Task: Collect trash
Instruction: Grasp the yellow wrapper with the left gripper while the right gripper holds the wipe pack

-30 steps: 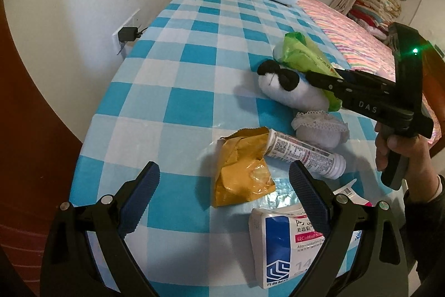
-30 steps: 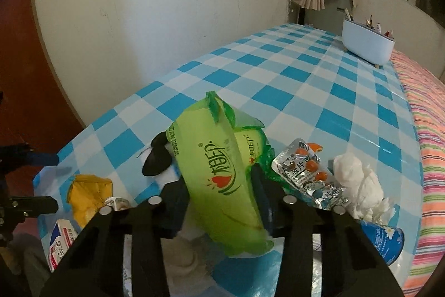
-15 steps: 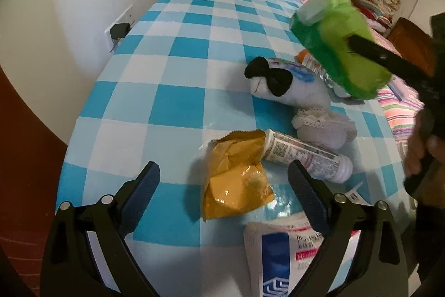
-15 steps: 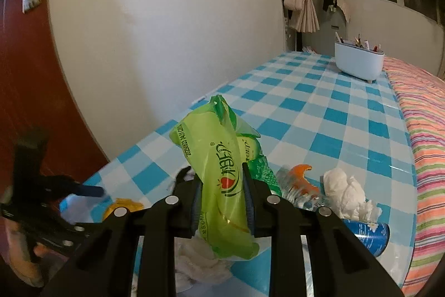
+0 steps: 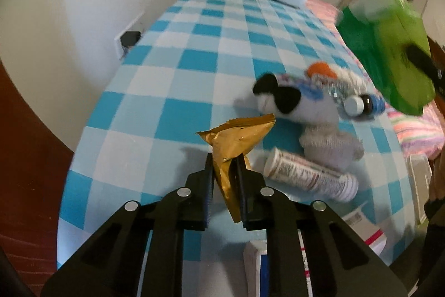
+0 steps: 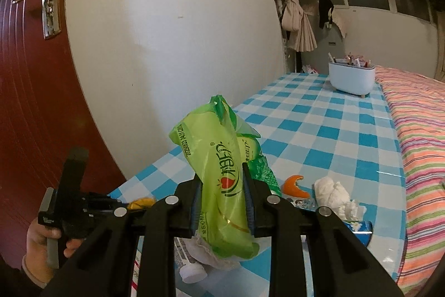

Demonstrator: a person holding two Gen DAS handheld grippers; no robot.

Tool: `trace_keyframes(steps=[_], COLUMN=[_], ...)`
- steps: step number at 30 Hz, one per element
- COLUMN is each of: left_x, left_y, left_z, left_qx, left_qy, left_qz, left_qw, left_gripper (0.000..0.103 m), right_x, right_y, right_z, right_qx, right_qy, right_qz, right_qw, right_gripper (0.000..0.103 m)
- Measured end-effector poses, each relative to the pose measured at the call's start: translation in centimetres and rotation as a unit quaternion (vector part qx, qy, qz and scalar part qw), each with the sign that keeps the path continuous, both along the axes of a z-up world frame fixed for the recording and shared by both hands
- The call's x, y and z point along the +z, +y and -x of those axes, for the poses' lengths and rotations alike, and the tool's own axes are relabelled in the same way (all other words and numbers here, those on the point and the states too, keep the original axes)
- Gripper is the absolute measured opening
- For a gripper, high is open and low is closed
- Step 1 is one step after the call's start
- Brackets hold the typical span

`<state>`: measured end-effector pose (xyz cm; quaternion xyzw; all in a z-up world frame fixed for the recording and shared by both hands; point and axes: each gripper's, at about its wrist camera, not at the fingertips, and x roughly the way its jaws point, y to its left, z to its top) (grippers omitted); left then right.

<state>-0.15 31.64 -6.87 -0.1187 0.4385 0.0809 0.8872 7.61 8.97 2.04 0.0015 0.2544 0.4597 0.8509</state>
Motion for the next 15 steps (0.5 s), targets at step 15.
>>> trace_keyframes(steps=[15], left_x=[5.0], left_y=[-2.2], left_z=[0.6], left_qx=[0.012], left_qy=[-0.082], left_qz=[0.017], left_qw=[0.9964], left_gripper=[0.013], right_x=[-0.3], right_y=[-4.9], right_z=[-1.5], right_qx=[-0.047], right_qy=[0.006], right_qz=[-0.003], right_qw=[0.999], right_gripper=[0.025])
